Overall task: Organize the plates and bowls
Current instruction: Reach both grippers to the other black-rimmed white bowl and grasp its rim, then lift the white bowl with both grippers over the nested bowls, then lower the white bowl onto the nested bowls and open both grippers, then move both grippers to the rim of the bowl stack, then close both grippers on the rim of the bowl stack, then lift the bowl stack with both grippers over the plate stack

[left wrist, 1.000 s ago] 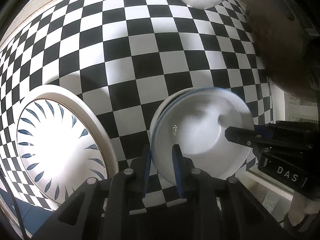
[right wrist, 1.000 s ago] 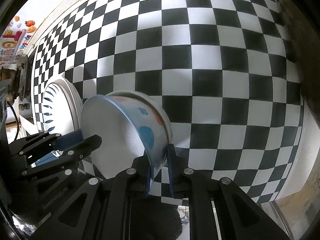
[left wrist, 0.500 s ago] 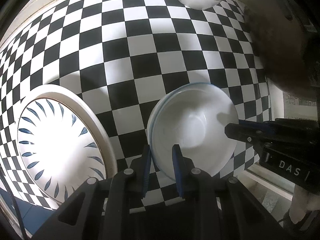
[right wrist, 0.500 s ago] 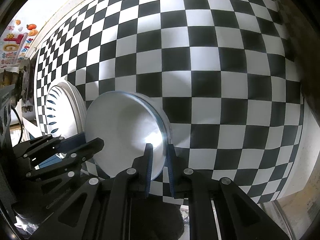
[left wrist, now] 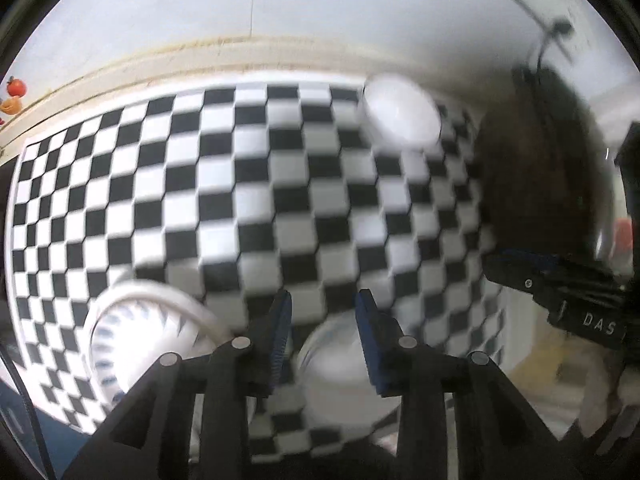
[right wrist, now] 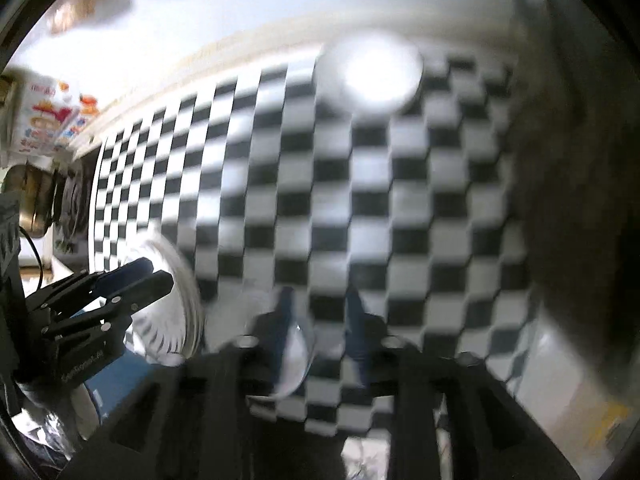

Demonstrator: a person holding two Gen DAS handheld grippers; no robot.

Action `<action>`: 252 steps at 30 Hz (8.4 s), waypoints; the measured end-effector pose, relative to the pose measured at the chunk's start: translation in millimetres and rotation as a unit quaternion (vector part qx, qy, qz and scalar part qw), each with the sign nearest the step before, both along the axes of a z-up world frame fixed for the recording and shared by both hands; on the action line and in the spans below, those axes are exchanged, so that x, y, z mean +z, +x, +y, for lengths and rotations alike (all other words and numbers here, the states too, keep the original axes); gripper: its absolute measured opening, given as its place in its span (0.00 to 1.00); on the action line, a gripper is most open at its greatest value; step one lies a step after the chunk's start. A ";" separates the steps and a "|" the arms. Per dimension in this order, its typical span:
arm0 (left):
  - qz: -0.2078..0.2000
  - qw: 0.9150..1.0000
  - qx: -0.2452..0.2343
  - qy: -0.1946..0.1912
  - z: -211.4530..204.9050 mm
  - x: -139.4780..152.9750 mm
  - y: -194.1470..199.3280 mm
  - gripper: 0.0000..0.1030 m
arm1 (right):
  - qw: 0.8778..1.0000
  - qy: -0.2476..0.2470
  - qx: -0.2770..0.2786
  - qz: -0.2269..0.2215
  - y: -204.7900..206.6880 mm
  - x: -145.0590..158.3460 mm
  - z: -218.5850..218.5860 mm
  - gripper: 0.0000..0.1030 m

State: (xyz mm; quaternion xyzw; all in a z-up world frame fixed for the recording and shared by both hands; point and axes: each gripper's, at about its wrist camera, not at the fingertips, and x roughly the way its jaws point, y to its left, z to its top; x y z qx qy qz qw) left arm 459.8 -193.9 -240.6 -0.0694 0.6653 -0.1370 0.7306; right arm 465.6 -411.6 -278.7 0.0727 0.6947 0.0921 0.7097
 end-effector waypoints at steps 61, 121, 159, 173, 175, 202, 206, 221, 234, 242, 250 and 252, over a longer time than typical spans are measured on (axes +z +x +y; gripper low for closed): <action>0.020 1.000 0.003 -0.011 -27.0 -15.5 75.7 0.19 | 0.999 -0.030 0.029 0.019 113.7 -26.7 -2.1 0.06; 0.065 0.997 -0.042 0.026 2.4 -65.5 -74.2 0.19 | 0.998 -0.043 0.013 0.047 -82.0 -65.5 48.4 0.07; -0.022 0.996 -0.062 0.054 22.3 5.7 -120.0 0.20 | 0.999 -0.046 -0.004 -0.017 -143.5 -0.4 64.3 0.10; -0.067 0.994 -0.077 0.046 30.6 70.8 -162.3 0.20 | 0.995 -0.049 -0.021 -0.089 -196.5 77.5 61.7 0.10; -0.072 0.993 -0.078 0.045 29.3 76.0 -166.5 0.20 | 0.993 -0.056 -0.021 -0.099 -200.6 85.7 59.9 0.10; 0.138 0.988 0.011 -0.064 30.2 -80.2 -59.3 0.29 | 0.996 0.040 -0.081 0.003 -126.2 -37.1 8.1 0.81; 0.158 0.985 0.012 -0.072 27.0 -94.6 -53.4 0.29 | 0.994 0.059 -0.090 0.026 -111.9 -64.4 7.9 0.81; 0.205 0.975 -0.001 -0.089 21.4 -137.2 -42.1 0.44 | 0.982 0.124 -0.105 0.097 -93.9 -139.5 18.2 0.81; 0.159 0.982 -0.009 -0.102 15.7 -134.9 -50.8 0.46 | 0.959 0.215 -0.138 0.125 -100.6 -176.3 25.9 0.62; 0.144 0.985 -0.004 -0.098 21.0 -128.7 -59.8 0.44 | 0.960 0.221 -0.133 0.113 -105.2 -179.4 27.0 0.59; 0.126 0.988 -0.009 -0.087 18.1 -115.6 -68.8 0.44 | 0.959 0.227 -0.124 0.114 -115.3 -165.2 21.3 0.57; 0.122 0.988 -0.007 -0.091 17.9 -113.1 -69.5 0.44 | 0.959 0.229 -0.125 0.112 -114.2 -160.9 23.8 0.57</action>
